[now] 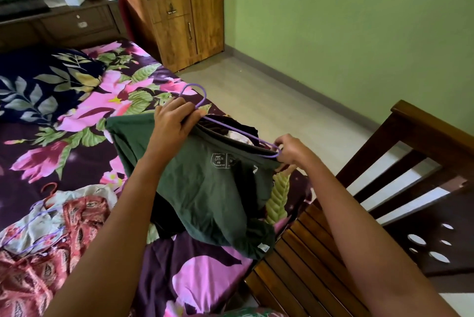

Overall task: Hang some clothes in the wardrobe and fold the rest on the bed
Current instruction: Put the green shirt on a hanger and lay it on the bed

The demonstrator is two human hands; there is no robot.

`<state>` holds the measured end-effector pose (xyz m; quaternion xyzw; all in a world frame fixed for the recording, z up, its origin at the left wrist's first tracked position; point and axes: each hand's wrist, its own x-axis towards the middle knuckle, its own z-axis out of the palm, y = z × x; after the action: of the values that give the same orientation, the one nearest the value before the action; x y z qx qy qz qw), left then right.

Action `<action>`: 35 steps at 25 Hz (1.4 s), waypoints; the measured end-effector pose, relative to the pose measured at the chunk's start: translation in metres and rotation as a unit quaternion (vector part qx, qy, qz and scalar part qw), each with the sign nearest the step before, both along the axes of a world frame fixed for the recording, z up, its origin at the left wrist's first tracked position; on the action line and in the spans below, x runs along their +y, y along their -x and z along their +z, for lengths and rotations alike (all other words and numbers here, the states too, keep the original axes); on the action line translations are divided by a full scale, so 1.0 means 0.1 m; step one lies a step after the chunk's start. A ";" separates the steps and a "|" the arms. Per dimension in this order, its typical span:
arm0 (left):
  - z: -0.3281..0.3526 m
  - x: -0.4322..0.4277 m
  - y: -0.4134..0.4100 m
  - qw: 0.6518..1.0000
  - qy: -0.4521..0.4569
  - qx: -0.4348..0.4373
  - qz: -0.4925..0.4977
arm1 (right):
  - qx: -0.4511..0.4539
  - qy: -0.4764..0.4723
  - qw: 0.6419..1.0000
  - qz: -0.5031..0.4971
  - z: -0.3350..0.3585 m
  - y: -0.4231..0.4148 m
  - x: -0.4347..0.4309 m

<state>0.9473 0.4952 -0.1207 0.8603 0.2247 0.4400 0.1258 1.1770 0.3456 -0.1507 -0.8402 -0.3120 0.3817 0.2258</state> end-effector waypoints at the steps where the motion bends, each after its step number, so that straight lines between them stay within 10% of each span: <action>1: -0.03 0.01 0.00 1.000 0.003 -0.001 0.016 | 0.014 0.008 1.000 -0.007 0.05 -0.05 -0.05; 15: -0.02 -0.10 -0.45 0.998 0.017 0.000 0.062 | 0.035 -0.245 0.968 0.036 0.92 0.14 0.18; 22: 1.01 0.21 -0.53 0.987 0.024 -0.135 0.088 | -0.302 -0.348 0.882 0.098 1.31 0.25 0.41; 29: 1.33 0.43 -0.22 0.977 -0.142 -0.091 0.131 | -0.146 -0.548 0.824 0.011 1.98 0.00 0.33; 35: 1.31 0.55 -0.11 0.984 -0.131 -0.076 0.089 | -0.200 -0.469 0.860 0.021 2.01 -0.03 0.34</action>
<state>0.9582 0.5497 0.0099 0.8098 0.2300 0.5396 -0.0111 1.1801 0.3793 0.0507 -0.6862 -0.5105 0.0188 0.5178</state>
